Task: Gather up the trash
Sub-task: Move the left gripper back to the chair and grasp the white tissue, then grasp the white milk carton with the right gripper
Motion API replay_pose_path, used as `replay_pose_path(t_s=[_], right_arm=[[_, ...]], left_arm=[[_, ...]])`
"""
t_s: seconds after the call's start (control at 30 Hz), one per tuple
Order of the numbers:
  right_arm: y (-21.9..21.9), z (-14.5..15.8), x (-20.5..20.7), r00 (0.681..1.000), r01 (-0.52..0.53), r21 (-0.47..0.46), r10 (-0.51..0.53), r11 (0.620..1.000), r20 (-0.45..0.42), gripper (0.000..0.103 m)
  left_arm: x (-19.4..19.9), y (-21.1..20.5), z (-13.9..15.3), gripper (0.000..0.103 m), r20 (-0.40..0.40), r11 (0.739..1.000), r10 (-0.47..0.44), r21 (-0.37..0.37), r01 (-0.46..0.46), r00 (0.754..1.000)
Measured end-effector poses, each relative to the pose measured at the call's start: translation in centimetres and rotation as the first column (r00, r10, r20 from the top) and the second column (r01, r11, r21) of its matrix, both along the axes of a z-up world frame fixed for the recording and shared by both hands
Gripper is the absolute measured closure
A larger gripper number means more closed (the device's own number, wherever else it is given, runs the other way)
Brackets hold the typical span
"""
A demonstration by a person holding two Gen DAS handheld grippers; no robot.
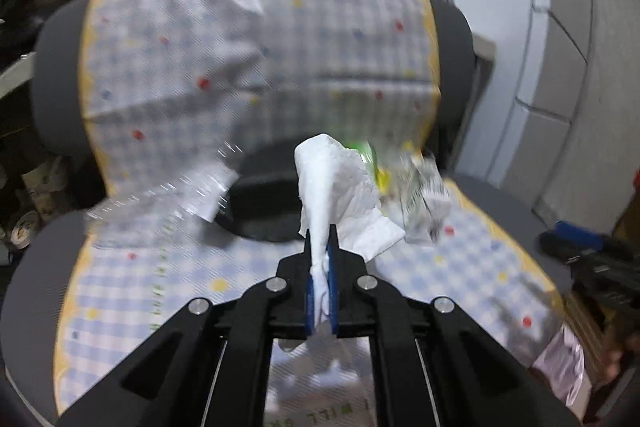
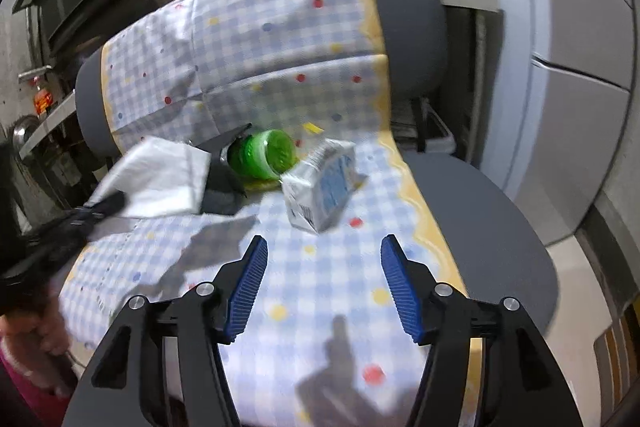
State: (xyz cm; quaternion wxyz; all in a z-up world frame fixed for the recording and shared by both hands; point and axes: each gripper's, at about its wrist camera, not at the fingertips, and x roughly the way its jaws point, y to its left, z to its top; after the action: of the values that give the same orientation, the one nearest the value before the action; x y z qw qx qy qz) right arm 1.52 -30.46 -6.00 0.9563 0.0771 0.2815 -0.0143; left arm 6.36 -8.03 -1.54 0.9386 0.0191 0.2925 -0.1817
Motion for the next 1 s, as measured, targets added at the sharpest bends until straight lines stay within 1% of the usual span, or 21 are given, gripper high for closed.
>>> replay_pose_path(t_s=[0.07,0.13,0.23,0.3,0.4,0.47,0.53,0.63,0.73,0.87,1.0], right_arm=[[0.8,-0.2,1.9,1.000,-0.009,-0.005,0.009,1.000,-0.005,0.043],[1.7,-0.6,4.5,1.000,-0.002,-0.021,0.002,1.000,-0.014,0.043],[2.6,-1.5,7.7,0.999,0.023,-0.057,-0.026,0.998,-0.036,0.044],[2.9,-2.4,10.0,0.997,0.047,-0.069,-0.051,0.997,-0.066,0.044],[3.1,-3.3,12.2,0.991,0.087,-0.091,-0.095,0.992,-0.091,0.044],[3.1,-3.8,12.7,0.988,0.105,-0.100,-0.115,0.989,-0.100,0.045],[3.0,-4.0,12.6,0.985,0.115,-0.099,-0.126,0.988,-0.114,0.064],[2.6,-3.7,10.7,0.987,0.121,-0.089,-0.129,0.989,-0.091,0.064],[2.1,-2.4,7.1,0.995,0.084,-0.072,-0.088,0.994,-0.055,0.065],[1.0,-0.6,1.2,0.999,0.047,-0.053,-0.047,0.998,0.000,0.065],[-1.1,0.9,-6.0,0.998,0.042,-0.023,-0.041,0.999,0.049,0.065]], left_arm=[[0.0,0.7,0.5,0.100,0.008,1.000,0.009,-0.014,-0.009,1.000],[0.5,0.8,0.1,0.100,-0.003,1.000,0.019,-0.017,-0.019,1.000],[1.2,1.2,-0.7,0.100,-0.040,0.999,0.029,-0.038,-0.031,0.999],[1.7,1.2,-1.5,0.100,-0.066,0.998,0.030,-0.056,-0.033,0.997],[2.3,1.1,-2.5,0.100,-0.087,0.998,0.026,-0.057,-0.032,0.996],[2.4,1.1,-2.9,0.100,-0.100,0.998,0.025,-0.058,-0.031,0.995],[2.3,1.0,-3.1,0.100,-0.108,0.998,0.018,-0.060,-0.024,0.994],[1.7,0.6,-3.1,0.100,-0.109,0.998,-0.001,-0.058,-0.005,0.994],[0.9,0.1,-3.1,0.100,-0.113,0.997,-0.030,-0.068,0.023,0.993],[-1.3,-1.7,-2.7,0.100,-0.107,0.992,-0.094,-0.091,0.084,0.990],[-4.1,-4.7,-2.0,0.100,-0.088,0.978,-0.192,-0.099,0.183,0.977]])
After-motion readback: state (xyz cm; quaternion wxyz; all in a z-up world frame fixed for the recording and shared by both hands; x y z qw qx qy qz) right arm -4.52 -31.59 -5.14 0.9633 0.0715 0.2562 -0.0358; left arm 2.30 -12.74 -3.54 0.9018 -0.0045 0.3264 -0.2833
